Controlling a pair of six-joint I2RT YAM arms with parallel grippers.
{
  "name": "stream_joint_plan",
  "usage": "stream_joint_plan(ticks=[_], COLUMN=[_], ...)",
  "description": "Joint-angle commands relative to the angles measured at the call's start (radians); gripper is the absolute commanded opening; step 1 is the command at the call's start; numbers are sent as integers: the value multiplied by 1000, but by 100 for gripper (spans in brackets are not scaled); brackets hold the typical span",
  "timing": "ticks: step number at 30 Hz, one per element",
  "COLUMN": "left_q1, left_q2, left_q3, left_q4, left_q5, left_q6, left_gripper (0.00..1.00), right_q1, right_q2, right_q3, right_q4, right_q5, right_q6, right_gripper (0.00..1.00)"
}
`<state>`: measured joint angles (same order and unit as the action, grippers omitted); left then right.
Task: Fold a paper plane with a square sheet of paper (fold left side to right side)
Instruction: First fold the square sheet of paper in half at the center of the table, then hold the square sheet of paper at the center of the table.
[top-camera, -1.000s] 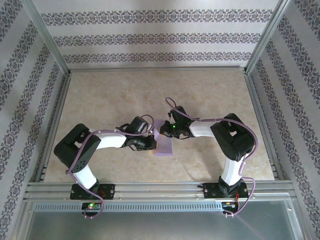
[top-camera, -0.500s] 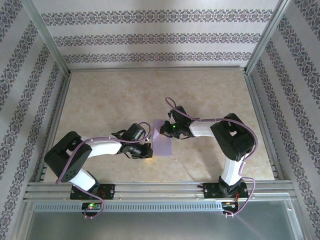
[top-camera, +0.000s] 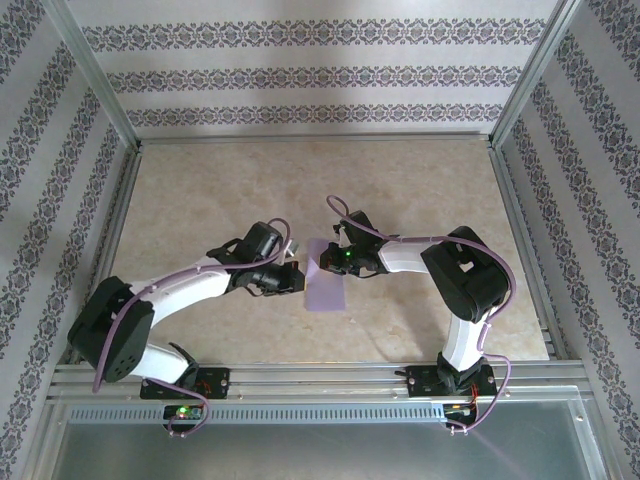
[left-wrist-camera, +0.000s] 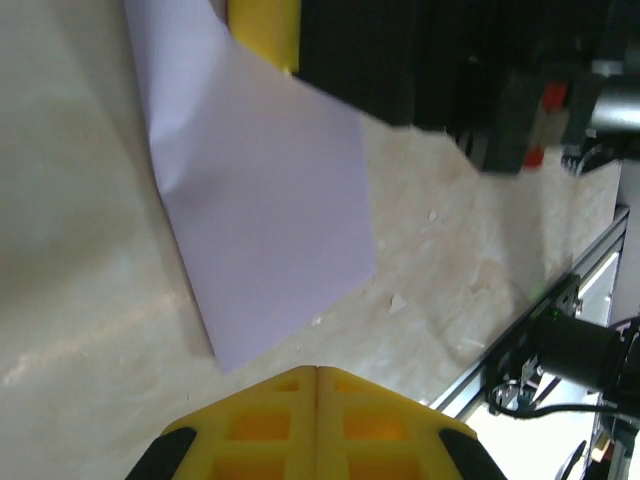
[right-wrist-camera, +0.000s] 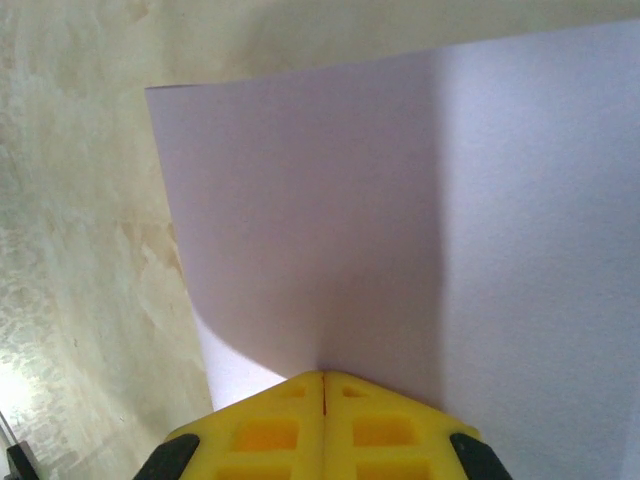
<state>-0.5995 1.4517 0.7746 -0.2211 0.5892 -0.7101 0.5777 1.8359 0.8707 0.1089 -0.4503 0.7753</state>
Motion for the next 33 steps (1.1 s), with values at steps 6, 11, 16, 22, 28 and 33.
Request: stream_joint_plan(ticks=[6, 11, 16, 22, 28, 33], left_q1=[10, 10, 9, 6, 1, -12], left_q2=[216, 290, 326, 365, 338, 319], left_q3=[72, 86, 89, 91, 62, 50], left_q4=[166, 180, 149, 75, 54, 60], left_q5=[55, 83, 62, 28, -15, -36], left_q6=[-12, -18, -25, -34, -50, -74], left_gripper=[0, 0, 0, 0, 0, 0], right_q1=[-1, 5, 8, 8, 1, -28], right_q2=[28, 44, 49, 35, -41, -168], right_q3=[6, 19, 29, 45, 83, 50], right_q4=[-66, -67, -71, -82, -114, -170], right_q5=[10, 3, 1, 3, 23, 41], right_q6=[-32, -28, -30, -31, -40, -59], right_gripper=[0, 0, 0, 0, 16, 29])
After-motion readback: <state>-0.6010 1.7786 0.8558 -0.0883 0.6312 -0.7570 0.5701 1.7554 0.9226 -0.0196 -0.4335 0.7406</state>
